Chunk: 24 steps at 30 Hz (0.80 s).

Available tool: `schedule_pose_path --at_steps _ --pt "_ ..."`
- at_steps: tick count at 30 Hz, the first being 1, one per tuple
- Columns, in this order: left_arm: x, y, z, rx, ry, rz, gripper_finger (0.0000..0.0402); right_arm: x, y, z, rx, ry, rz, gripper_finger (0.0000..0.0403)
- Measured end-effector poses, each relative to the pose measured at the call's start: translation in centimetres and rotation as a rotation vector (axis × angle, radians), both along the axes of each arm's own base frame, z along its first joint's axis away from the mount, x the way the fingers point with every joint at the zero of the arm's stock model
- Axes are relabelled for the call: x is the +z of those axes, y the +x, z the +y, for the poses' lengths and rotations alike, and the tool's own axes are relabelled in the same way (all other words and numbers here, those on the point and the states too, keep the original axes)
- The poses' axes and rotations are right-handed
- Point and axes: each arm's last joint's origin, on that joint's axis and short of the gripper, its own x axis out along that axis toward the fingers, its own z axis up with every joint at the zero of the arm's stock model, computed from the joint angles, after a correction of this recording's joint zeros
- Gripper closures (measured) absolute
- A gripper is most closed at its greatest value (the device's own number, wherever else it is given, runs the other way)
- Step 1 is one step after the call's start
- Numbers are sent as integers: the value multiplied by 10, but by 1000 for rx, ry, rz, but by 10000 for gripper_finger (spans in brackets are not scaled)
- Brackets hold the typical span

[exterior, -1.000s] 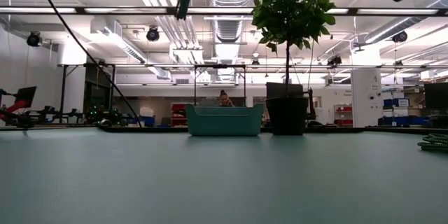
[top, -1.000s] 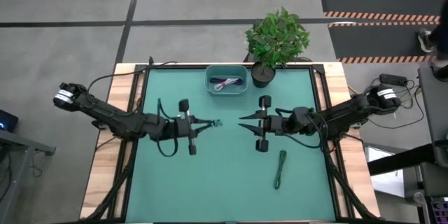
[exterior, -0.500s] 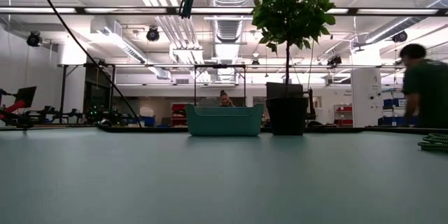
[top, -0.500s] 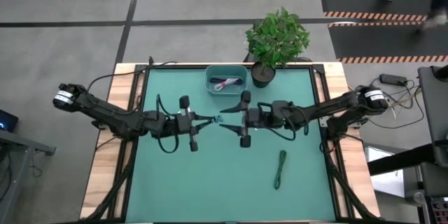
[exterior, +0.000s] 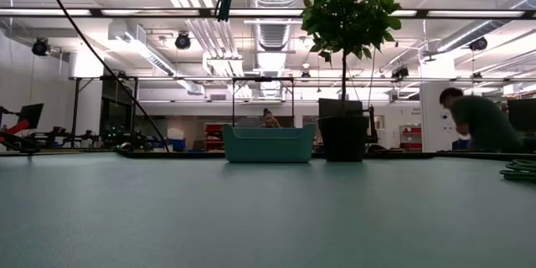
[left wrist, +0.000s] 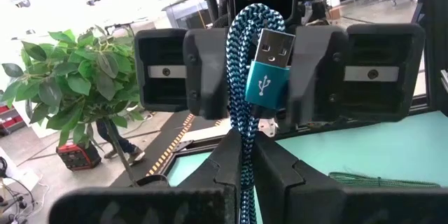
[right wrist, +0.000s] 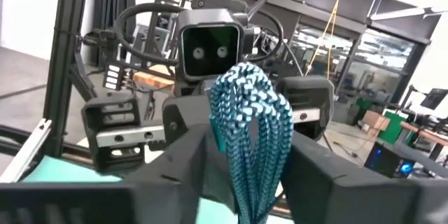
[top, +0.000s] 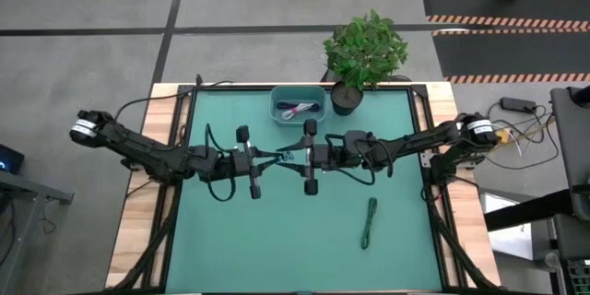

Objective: Pick and place USB-C Cables
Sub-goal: Put the blue charger cable into the green bin

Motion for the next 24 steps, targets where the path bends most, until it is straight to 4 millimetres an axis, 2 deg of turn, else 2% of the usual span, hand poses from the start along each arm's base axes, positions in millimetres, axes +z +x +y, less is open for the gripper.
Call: schedule_pose_path --at_steps 5,11,18,24 --pt "0 0 0 0 -1 1 395 2 -2 0 -1 -6 17 364" --pt "0 0 0 -1 -21 -3 382 2 -3 0 -1 -6 27 367" --pt "2 -7 2 -6 -24 30 287 1 -2 0 -10 -17 62 367" --pt "7 -28 8 1 -18 107 229 25 7 -1 -54 -46 193 367"
